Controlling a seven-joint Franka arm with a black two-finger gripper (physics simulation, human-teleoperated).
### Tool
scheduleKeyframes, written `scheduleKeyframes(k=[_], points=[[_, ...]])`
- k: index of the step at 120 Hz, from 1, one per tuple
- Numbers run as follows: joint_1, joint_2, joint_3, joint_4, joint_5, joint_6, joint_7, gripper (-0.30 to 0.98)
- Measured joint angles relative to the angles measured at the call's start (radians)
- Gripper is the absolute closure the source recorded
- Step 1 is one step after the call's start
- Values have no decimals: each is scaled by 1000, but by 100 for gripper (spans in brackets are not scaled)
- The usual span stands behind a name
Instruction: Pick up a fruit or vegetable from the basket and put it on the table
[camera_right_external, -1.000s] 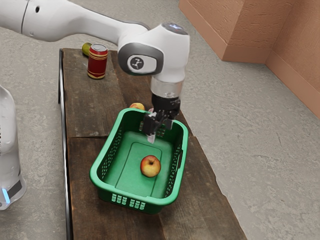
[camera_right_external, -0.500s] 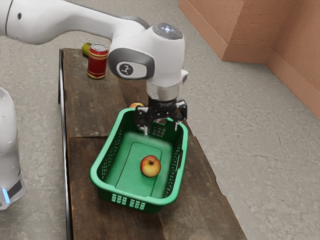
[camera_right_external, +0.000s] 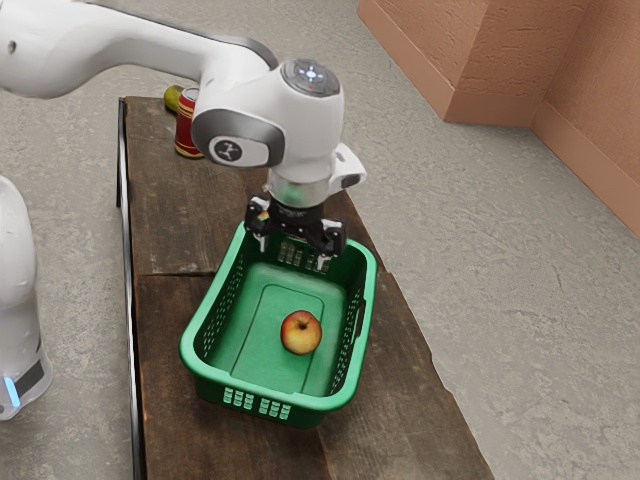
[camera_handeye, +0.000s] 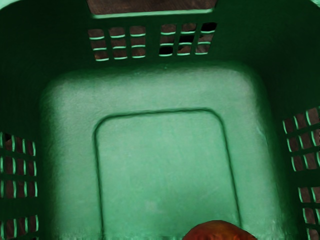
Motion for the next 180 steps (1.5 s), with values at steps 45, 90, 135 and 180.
scheduleKeyframes(k=[45,90,135,180], points=[[1,50,-39,-1,-25,5,222,0],[14,119,-105,1,-55,33,343,0],[31,170,-108,2,-64,52,408,0],[32,215,-108,2,-64,85,444,0]])
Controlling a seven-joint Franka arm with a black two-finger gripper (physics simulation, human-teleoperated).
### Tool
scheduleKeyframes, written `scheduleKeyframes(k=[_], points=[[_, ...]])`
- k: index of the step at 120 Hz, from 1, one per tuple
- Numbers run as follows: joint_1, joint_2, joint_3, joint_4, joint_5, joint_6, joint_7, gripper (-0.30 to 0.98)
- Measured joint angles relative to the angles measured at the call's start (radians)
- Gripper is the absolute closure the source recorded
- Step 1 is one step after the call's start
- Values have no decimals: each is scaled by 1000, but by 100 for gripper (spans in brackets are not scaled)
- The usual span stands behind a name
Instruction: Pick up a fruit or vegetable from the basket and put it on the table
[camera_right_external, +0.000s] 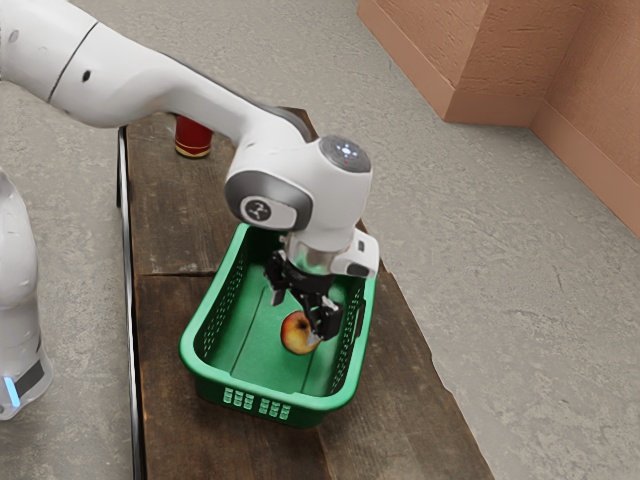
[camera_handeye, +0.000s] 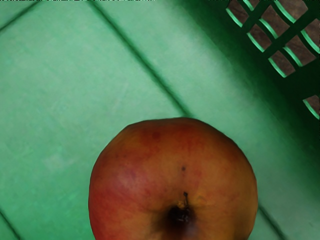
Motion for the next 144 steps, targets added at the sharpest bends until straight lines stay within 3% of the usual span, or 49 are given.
scheduleKeyframes(k=[33,84,144], points=[[15,25,-1,0,2,25,15,9],[26,95,-2,-1,1,79,28,11],[30,77,-1,-3,14,105,21,33]])
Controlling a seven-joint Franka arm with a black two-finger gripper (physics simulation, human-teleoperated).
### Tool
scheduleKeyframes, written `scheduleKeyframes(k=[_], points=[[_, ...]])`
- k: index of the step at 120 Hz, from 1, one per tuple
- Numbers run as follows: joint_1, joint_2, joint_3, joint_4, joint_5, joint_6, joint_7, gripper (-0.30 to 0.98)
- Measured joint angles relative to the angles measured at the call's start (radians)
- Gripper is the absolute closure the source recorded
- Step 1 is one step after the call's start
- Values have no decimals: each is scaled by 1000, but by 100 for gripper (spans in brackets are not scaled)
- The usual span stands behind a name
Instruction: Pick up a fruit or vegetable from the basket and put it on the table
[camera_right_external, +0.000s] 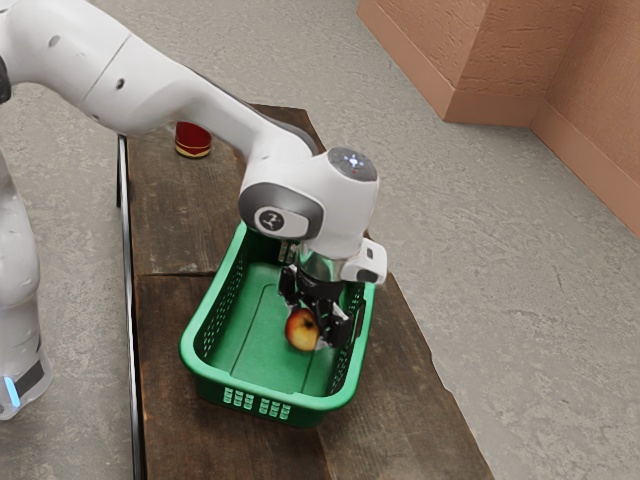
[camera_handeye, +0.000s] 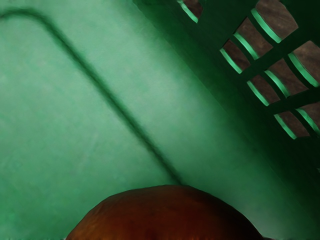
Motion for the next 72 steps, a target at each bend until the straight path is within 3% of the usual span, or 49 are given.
scheduleKeyframes(k=[26,40,53,72], points=[[-23,-97,-1,37,44,-2,-14,35],[-39,-62,-32,170,149,-1,-20,34],[-45,46,-101,314,265,11,-30,33],[-135,184,-127,378,377,82,-65,34]])
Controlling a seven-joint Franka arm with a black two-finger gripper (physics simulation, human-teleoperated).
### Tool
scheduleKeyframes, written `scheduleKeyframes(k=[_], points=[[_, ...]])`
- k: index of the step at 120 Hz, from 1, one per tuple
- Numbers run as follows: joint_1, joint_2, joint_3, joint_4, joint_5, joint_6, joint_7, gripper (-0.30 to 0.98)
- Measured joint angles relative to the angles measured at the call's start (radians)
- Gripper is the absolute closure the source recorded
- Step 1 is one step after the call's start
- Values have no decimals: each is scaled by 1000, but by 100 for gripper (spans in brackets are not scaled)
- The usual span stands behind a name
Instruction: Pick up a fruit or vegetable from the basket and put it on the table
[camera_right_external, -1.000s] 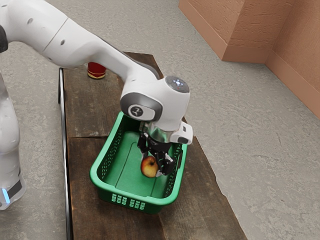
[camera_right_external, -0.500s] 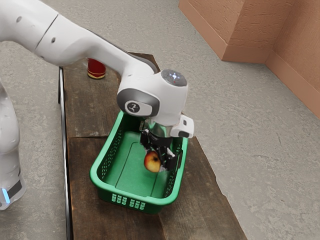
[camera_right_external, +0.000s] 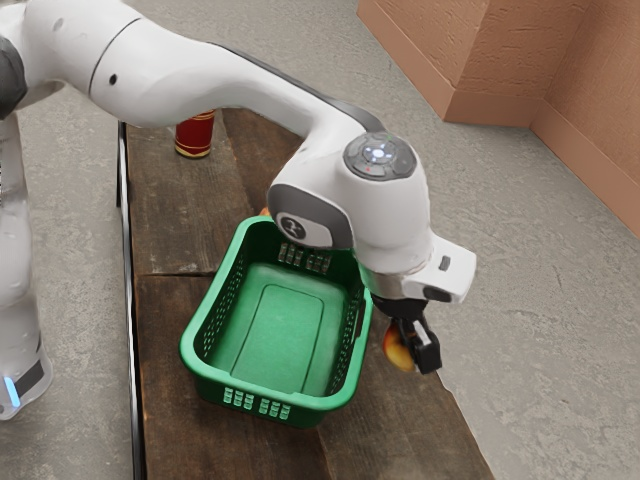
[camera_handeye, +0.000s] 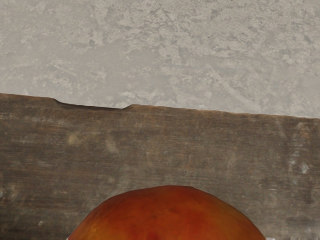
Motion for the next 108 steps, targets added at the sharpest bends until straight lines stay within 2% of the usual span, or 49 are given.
scheduleKeyframes(k=[14,34,40,49,72,77,82,88,98,108], points=[[-72,101,-5,66,67,38,-40,34],[-109,165,-1,99,100,78,-94,34],[-116,172,-1,99,99,99,-109,22],[-124,178,0,99,94,128,-128,13],[-138,172,9,98,89,170,-169,3],[-171,166,100,101,90,176,-190,3],[-152,158,207,116,84,183,-227,2],[-119,116,309,153,29,146,-301,1],[-94,85,480,365,-105,-77,-452,1],[30,50,551,486,-205,-318,-621,0]])
